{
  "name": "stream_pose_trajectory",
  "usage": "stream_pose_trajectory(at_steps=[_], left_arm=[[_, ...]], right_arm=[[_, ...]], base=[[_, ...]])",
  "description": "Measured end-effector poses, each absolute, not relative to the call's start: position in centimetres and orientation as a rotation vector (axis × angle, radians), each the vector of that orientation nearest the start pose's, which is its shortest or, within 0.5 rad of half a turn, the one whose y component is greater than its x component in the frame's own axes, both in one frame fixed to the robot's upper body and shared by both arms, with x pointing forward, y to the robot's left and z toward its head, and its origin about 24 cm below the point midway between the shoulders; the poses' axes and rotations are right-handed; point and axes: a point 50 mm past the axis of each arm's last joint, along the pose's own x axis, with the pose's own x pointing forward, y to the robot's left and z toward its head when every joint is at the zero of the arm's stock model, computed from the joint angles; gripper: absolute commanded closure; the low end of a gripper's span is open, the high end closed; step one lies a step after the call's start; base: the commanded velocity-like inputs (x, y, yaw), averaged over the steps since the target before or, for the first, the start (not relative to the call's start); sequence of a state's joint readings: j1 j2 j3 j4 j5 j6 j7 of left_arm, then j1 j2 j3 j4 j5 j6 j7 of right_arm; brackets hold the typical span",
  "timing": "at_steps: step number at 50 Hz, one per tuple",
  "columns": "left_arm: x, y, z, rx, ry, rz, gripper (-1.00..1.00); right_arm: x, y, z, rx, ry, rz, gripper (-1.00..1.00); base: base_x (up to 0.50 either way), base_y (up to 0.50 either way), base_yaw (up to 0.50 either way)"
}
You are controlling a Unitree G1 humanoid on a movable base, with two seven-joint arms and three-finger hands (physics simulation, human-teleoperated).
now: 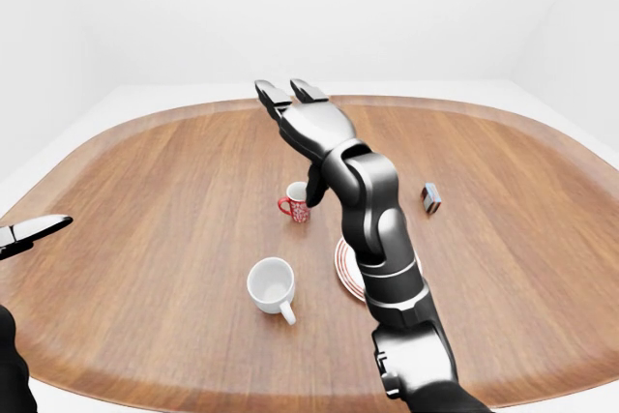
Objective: Put the white mug on the plate.
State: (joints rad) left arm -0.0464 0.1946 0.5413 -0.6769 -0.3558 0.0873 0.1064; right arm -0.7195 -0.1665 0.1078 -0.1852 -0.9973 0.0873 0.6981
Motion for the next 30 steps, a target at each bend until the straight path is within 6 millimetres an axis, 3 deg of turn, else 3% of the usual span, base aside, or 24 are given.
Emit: stream_pose_trajectory(at_steps=[6,10,20,30], left_arm=[[18.6,26.4,21.3,-0.035,-0.730,0.409,-1.00],[18.6,26.4,21.2,-0.037,-0.727,0.409,-1.00],[18.7,26.4,21.0,-0.038,-0.717,0.410,-1.00],[18.7,26.4,20.9,-0.039,-0.711,0.410,-1.00]], right_arm=[[33.6,-7.8,21.2,-1.427,-0.235,0.352,-1.00],[34.0,-7.5,18.4,-1.505,-0.119,0.373,-1.00],[32.7,-6.9,11.9,-1.603,0.087,0.468,-1.00],[30.8,-5.1,8.9,-1.626,0.144,0.538,-1.00]], base=[[0.00,0.00,0.00],[0.00,0.00,0.00],[0.00,0.00,0.00],[0.00,0.00,0.00]])
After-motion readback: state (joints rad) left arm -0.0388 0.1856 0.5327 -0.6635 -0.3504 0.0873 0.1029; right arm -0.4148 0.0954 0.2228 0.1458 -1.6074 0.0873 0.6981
